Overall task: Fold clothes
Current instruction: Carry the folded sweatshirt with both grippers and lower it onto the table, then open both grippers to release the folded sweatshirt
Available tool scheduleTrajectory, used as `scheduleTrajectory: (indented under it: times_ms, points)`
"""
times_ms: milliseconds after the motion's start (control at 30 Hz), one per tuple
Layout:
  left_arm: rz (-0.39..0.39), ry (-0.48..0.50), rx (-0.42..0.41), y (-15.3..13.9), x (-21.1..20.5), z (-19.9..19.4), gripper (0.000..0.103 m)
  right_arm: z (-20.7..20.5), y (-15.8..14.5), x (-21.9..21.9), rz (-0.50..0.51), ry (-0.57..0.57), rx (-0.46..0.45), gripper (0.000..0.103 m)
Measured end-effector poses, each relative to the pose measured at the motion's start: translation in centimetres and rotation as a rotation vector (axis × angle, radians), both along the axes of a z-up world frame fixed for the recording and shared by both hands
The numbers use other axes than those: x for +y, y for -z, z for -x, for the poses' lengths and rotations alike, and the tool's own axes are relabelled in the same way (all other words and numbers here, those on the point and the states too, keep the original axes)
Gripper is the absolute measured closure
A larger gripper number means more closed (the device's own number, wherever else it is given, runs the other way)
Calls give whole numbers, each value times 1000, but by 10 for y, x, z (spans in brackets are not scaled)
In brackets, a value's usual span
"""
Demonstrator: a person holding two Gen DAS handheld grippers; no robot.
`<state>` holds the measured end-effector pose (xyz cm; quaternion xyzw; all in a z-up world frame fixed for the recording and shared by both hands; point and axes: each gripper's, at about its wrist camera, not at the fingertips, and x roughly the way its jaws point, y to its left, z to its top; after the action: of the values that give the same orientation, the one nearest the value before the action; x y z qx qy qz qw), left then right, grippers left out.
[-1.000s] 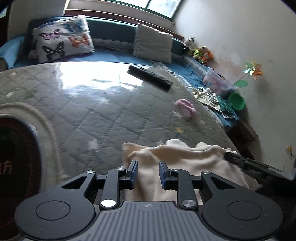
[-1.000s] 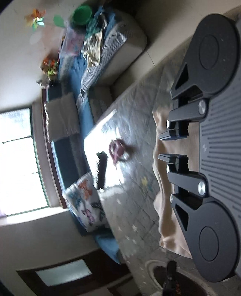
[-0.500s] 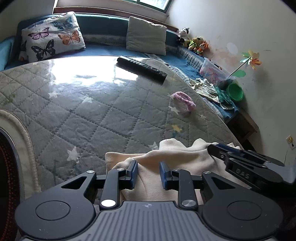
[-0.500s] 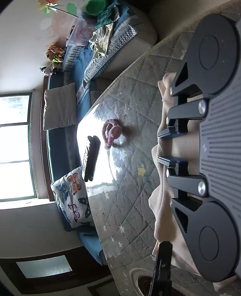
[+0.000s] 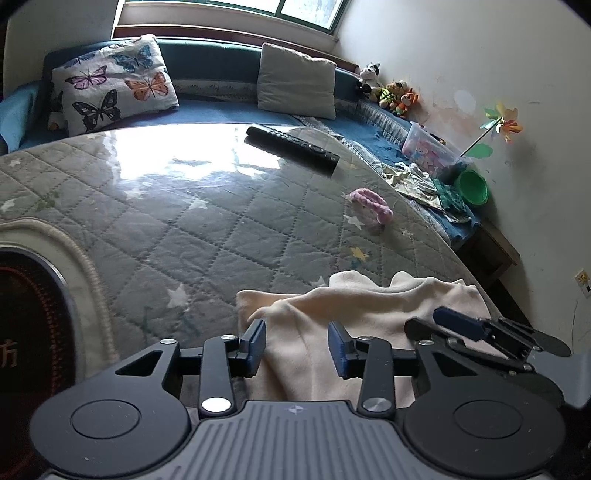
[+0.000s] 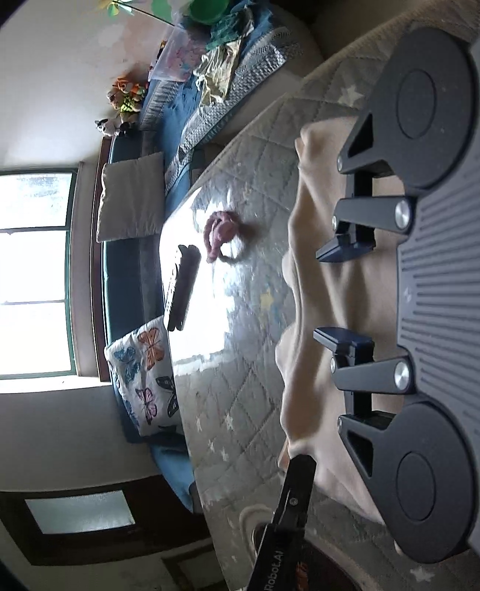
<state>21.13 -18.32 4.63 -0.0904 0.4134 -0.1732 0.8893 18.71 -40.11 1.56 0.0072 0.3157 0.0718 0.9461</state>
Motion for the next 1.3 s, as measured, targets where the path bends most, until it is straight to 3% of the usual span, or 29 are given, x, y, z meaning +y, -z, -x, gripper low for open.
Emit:
scheduleTrajectory:
  times_ms: [233,300,467,600,700,767,867,1133,1300]
  points:
    - [-5,-31,-2,-3,17,19,58,28,1,28,4,-105,9,61]
    - [-10,-39,2,-3,22,24,56,38,3,39,21,-130,-1,55]
    - [-27,-56,-2,-2,33,39,53,65,-1,67,70,-198,-56,53]
    - [-32,-57,-8,-3,37,52,46,85,1,92,140,-255,-92,47]
    - [-48,-52,-18,-3,39,63,32,94,4,101,165,-286,-92,45]
    - [-56,-50,-27,-3,40,69,28,99,3,98,148,-272,-95,44]
    - [-67,-48,-30,-1,41,77,19,105,-2,90,104,-234,-88,22]
    - [-99,-20,-58,4,35,100,1,120,-3,71,78,-157,-58,10]
    - [-119,-2,-70,8,32,114,0,127,1,63,65,-97,-28,2]
